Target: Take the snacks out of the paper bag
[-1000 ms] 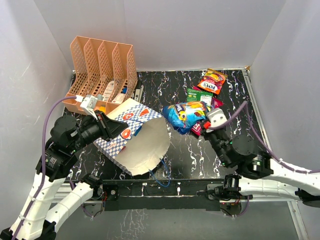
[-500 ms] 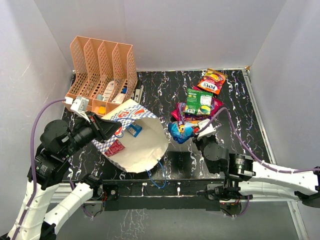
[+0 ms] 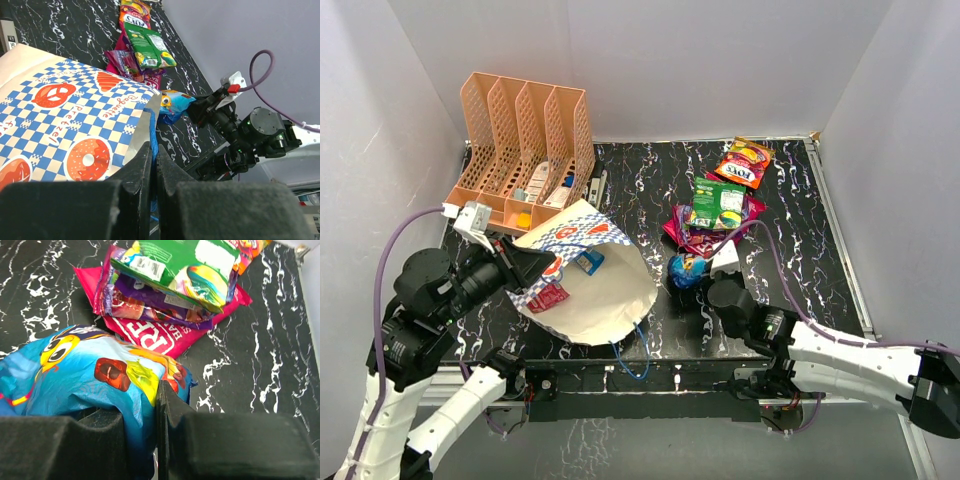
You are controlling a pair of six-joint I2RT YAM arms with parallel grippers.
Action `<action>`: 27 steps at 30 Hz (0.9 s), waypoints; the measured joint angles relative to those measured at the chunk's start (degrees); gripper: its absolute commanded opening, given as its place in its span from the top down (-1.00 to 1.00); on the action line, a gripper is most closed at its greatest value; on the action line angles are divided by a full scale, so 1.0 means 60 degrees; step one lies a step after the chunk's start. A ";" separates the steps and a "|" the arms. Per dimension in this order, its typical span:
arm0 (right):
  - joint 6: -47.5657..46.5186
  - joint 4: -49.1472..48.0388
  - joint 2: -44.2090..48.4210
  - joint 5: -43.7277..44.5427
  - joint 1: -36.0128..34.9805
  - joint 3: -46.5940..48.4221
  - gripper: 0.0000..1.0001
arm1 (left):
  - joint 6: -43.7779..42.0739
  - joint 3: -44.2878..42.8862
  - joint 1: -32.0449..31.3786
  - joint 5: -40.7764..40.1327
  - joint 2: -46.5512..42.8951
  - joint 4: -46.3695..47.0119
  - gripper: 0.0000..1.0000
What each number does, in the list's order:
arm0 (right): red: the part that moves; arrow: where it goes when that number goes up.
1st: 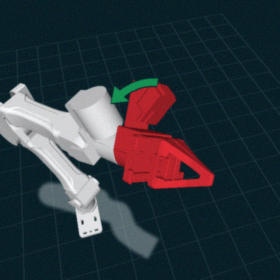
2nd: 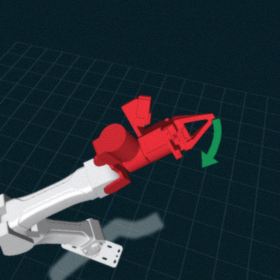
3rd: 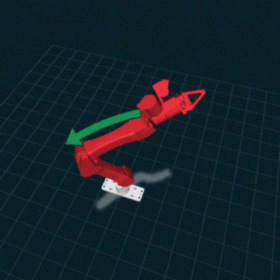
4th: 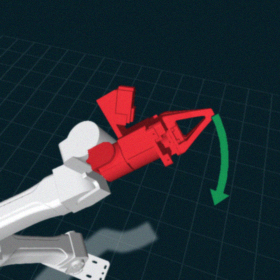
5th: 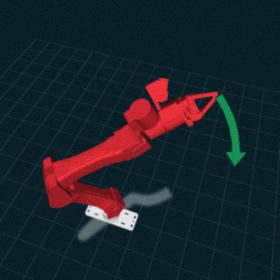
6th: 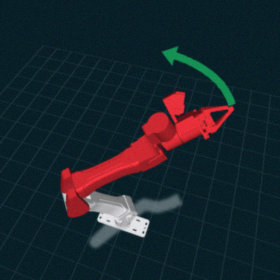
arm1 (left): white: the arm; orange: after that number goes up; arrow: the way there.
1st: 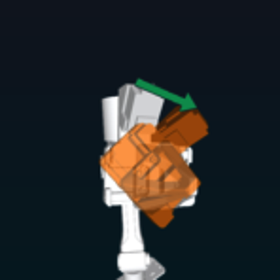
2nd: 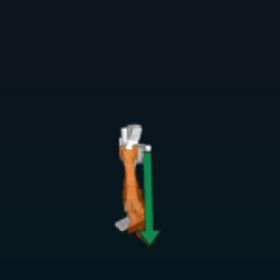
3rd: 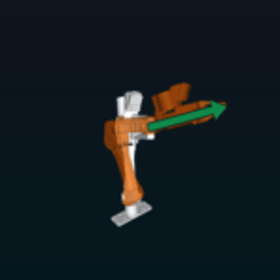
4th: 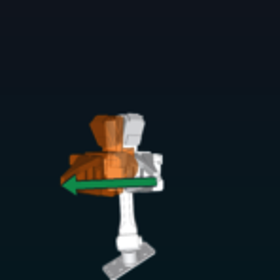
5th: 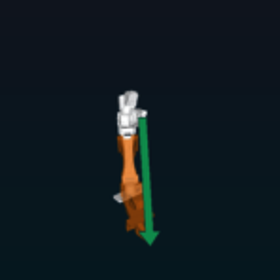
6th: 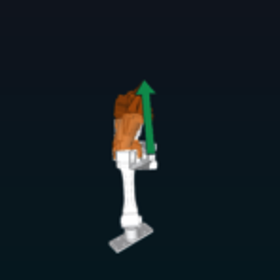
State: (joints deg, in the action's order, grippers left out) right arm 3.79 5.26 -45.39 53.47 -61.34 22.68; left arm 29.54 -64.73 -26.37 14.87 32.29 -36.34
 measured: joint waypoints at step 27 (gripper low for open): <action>0.0670 -0.0321 0.1665 -0.8145 0.0586 0.1322 -0.96 | 0.0266 0.0299 0.0004 0.0182 -0.0455 0.0062 1.00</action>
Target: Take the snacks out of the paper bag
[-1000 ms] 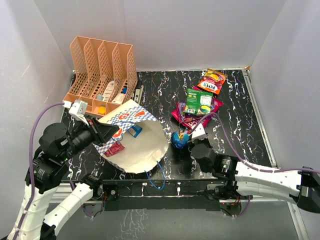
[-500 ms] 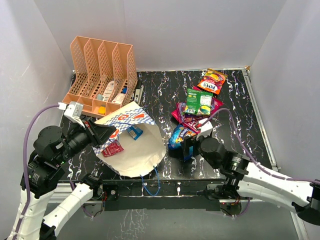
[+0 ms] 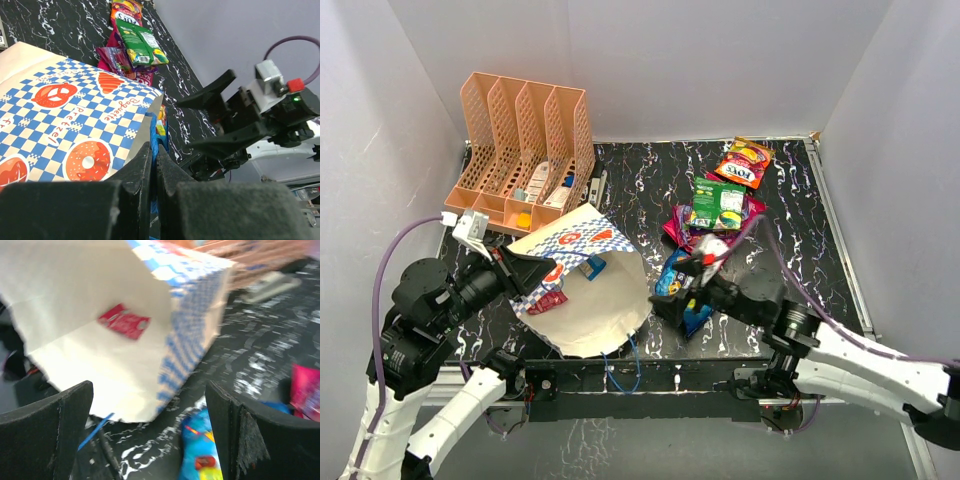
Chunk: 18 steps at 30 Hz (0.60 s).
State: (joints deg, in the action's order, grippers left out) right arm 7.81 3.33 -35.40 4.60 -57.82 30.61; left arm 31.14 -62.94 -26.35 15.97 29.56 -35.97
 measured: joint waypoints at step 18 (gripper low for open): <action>-0.3381 -0.8007 -0.9825 0.2947 -0.3417 0.1727 -0.96 | 0.0397 0.0204 0.0000 0.0270 -0.0164 0.0106 1.00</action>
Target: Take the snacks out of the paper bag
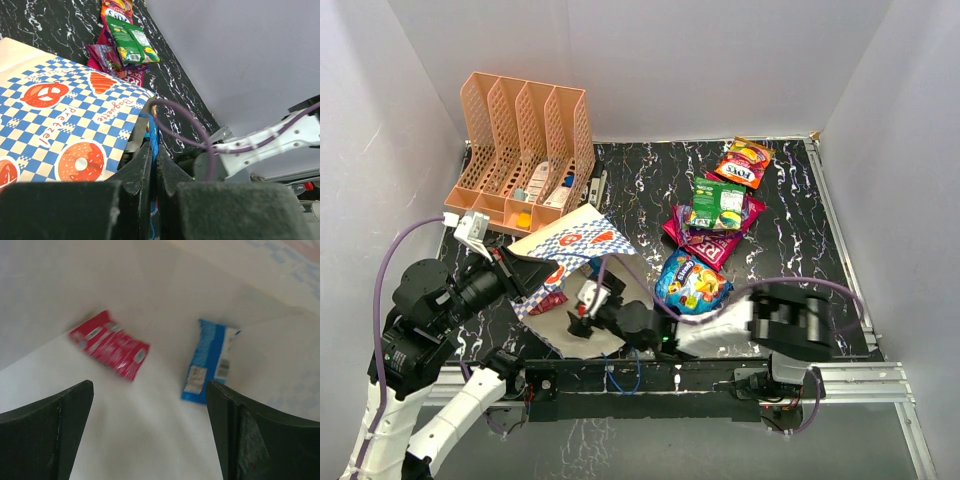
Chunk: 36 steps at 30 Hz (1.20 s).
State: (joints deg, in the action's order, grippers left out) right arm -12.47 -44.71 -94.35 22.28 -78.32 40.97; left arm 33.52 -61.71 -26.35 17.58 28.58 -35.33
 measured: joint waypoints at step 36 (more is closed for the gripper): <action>0.0401 -0.1643 -0.6233 0.1716 0.2146 0.4215 0.58 | 0.0237 0.0000 0.0000 0.0528 -0.0004 0.0433 1.00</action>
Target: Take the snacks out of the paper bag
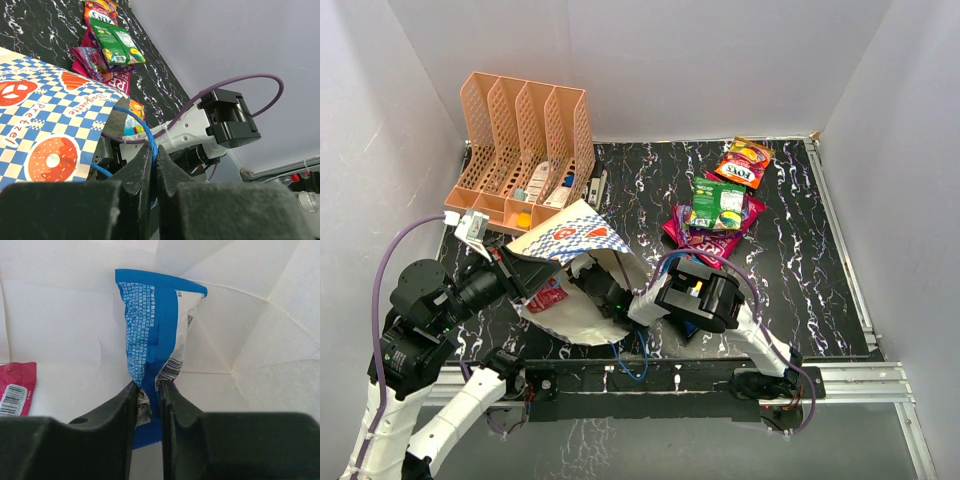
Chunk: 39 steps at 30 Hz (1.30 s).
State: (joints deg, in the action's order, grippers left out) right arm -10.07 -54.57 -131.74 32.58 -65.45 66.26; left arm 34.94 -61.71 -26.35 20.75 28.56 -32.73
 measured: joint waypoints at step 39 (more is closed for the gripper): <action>0.3952 0.4171 0.8295 -1.1693 -0.0233 -0.4579 0.85 | 0.0073 0.0266 0.0000 -0.0178 0.0084 0.0149 1.00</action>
State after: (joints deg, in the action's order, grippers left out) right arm 13.65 -29.54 -81.97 -37.58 -66.85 38.79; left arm 35.38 -60.12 -26.35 19.68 29.06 -31.83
